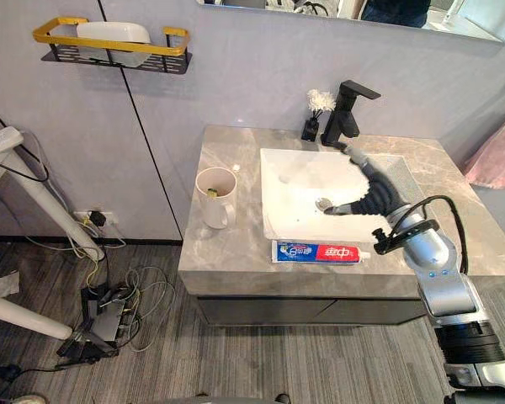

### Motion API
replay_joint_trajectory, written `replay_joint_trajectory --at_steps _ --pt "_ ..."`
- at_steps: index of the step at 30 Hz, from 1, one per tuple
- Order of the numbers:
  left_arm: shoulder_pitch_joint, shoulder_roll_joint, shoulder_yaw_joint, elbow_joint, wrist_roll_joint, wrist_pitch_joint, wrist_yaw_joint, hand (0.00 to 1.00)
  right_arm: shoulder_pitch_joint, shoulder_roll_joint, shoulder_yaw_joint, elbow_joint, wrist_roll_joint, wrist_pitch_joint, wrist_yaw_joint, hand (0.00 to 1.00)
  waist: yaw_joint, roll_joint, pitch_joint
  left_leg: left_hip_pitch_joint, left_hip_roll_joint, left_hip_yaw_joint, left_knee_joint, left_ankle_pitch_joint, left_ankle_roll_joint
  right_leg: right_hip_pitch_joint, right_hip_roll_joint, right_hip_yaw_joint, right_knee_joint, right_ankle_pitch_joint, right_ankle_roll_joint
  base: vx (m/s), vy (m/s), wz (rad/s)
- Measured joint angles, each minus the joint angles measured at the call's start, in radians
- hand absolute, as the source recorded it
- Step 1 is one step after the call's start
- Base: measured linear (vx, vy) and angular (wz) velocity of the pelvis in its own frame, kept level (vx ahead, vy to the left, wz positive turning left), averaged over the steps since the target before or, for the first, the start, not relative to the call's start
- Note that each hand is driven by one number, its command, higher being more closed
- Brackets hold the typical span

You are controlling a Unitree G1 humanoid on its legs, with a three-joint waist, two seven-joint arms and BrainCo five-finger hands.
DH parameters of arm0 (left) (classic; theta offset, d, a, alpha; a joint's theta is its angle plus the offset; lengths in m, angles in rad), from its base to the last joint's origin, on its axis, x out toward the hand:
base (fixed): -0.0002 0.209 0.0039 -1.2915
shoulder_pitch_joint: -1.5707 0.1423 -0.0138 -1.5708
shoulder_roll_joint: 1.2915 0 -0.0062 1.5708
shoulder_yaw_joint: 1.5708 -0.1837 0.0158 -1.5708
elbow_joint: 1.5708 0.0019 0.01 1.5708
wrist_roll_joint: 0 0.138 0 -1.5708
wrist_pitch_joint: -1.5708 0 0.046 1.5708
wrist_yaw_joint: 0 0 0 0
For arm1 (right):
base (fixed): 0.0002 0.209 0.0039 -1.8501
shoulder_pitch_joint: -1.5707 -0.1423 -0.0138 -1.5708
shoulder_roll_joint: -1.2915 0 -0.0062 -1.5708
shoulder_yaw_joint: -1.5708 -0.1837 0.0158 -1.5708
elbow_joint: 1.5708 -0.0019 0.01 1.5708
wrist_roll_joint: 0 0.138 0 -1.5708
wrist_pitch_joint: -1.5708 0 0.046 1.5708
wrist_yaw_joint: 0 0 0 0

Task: Organize washtable

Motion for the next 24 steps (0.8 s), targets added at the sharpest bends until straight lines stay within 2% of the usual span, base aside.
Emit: replay_joint_trajectory --at_steps 7,10,15,24 --pt "0.000 0.008 -0.031 0.008 -0.014 0.000 -0.012 0.00 -0.023 -0.037 0.038 0.021 0.013 -0.010 0.009 0.00 -0.002 0.003 0.007 -0.002 -0.007 -0.004 0.000 0.001 0.002 -0.001 -0.007 -0.004 0.000 0.000 0.000 -0.01 -0.001 0.01" --pt "0.000 0.009 -0.039 0.008 -0.013 0.000 -0.012 0.00 -0.023 -0.051 0.043 0.031 -0.032 -0.013 0.008 0.00 -0.001 0.007 0.010 -0.002 -0.009 -0.005 0.000 0.001 0.002 -0.001 -0.009 -0.009 0.000 0.000 0.000 0.00 0.000 0.00" --pt "-0.002 0.011 -0.067 0.009 0.004 0.000 -0.010 0.00 -0.023 -0.081 0.043 0.056 -0.106 -0.023 -0.005 0.00 -0.004 0.019 0.022 -0.002 -0.009 -0.005 0.001 0.001 0.002 -0.002 -0.009 -0.009 0.000 0.000 0.000 0.00 0.000 0.00" --pt "-0.002 0.006 -0.104 0.010 0.004 0.000 -0.008 0.00 -0.016 -0.081 0.042 0.097 -0.094 -0.019 -0.021 0.00 -0.002 0.046 0.040 -0.002 -0.010 -0.005 0.002 0.001 0.002 -0.001 -0.010 -0.011 0.000 0.000 0.000 0.00 0.000 0.00"
